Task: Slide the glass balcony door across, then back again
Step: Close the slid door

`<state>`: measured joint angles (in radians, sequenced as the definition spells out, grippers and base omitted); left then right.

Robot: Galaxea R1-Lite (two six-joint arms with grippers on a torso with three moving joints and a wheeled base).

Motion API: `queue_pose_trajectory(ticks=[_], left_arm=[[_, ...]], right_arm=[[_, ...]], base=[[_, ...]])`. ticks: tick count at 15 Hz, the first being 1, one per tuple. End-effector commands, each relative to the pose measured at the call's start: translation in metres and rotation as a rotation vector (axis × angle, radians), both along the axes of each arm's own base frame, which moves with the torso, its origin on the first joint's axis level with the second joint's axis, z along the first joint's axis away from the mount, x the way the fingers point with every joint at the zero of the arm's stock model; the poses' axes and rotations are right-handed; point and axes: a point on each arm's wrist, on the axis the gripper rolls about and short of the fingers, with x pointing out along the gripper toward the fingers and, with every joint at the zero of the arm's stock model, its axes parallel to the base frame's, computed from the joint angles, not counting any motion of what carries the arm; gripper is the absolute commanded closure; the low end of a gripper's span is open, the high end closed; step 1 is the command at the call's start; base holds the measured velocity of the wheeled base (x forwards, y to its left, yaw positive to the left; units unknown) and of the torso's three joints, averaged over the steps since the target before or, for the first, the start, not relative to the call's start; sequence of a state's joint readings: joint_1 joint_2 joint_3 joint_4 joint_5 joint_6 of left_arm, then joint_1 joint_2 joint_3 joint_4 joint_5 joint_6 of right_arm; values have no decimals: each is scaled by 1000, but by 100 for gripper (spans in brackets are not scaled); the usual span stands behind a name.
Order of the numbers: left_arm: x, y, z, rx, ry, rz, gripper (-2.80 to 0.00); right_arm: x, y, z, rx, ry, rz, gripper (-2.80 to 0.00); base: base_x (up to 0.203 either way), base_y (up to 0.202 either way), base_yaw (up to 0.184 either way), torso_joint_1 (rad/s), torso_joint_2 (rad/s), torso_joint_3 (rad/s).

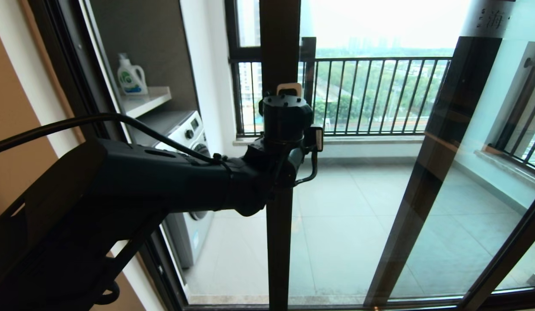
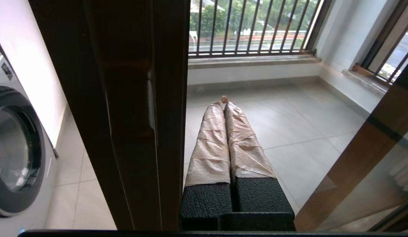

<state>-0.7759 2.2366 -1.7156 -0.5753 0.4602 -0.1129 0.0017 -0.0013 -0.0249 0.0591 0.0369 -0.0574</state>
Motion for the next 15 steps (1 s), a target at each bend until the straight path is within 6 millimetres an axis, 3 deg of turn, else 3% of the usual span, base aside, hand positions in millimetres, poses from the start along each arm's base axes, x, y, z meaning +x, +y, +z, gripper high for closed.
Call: queue_pose_trajectory(ticks=[1, 8, 15], left_arm=[[4, 5, 3, -4, -5, 16, 0], [18, 18, -4, 42, -2, 59, 0], [22, 27, 1, 34, -10, 83, 0]], right_arm=[[0, 0, 0, -1, 1, 0, 0], [0, 0, 0, -1, -1, 0, 0], [0, 0, 0, -1, 1, 0, 0]], base=[[0, 0, 0, 0, 0, 0], [0, 0, 0, 0, 0, 0], [0, 0, 0, 0, 0, 0]])
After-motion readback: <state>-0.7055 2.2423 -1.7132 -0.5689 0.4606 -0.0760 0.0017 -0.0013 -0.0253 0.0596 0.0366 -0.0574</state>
